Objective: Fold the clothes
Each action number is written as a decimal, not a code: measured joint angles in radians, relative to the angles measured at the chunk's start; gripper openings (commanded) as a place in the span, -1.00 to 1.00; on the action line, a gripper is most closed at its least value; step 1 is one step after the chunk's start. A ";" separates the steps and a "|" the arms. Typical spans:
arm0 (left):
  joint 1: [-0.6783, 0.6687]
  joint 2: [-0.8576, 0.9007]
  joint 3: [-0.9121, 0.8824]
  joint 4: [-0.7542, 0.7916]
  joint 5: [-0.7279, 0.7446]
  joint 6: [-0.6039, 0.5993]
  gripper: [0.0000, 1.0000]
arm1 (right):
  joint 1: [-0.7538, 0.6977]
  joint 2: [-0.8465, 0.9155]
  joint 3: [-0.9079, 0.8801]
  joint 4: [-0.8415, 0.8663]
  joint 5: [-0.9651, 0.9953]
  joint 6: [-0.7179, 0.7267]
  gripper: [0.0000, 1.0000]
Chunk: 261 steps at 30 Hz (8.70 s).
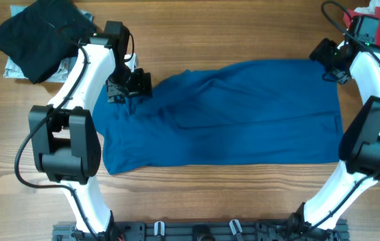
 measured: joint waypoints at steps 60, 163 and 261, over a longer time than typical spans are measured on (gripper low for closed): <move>0.000 0.016 -0.023 0.187 0.140 -0.092 -0.92 | -0.002 0.127 0.087 -0.083 0.113 0.022 -0.91; -0.031 -0.187 -0.160 0.004 0.074 0.055 0.62 | -0.218 -0.165 -0.009 -0.751 0.009 0.122 0.98; -0.510 -0.007 -0.276 0.307 0.129 -0.396 -0.92 | 0.393 -0.416 -0.561 -0.311 -0.282 0.124 -0.91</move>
